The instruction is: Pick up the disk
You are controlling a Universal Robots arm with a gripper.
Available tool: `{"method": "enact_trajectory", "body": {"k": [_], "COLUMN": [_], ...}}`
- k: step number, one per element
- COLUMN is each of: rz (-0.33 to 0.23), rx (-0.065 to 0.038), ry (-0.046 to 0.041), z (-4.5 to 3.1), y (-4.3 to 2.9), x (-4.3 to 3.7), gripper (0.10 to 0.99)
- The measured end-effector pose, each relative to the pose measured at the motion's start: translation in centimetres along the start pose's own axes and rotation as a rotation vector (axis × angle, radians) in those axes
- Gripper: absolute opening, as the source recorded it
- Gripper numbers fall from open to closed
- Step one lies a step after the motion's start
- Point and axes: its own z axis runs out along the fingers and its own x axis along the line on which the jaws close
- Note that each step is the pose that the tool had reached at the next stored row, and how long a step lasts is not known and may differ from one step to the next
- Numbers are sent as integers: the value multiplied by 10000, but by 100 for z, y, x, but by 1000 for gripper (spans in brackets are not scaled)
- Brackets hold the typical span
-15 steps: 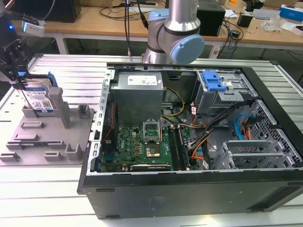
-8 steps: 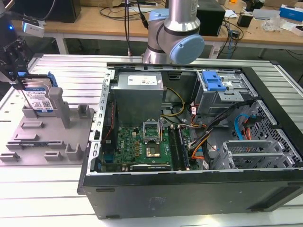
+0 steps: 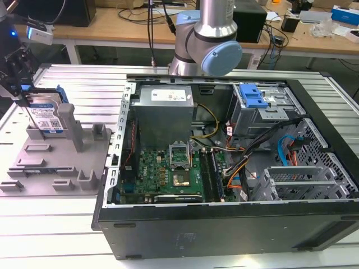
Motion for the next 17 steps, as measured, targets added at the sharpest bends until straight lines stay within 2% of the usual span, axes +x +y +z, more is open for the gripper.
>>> {"method": "enact_trajectory", "body": {"k": [10,11,12,17], "rz": [1,1,1,1], "rx": [-4,-3,-4,-3], "ry": [2,1,2,2], "z": [6,7,8,9], "y": [1,1,1,1], "x": [7,7,7,7], "gripper": [482,467,396,396]}}
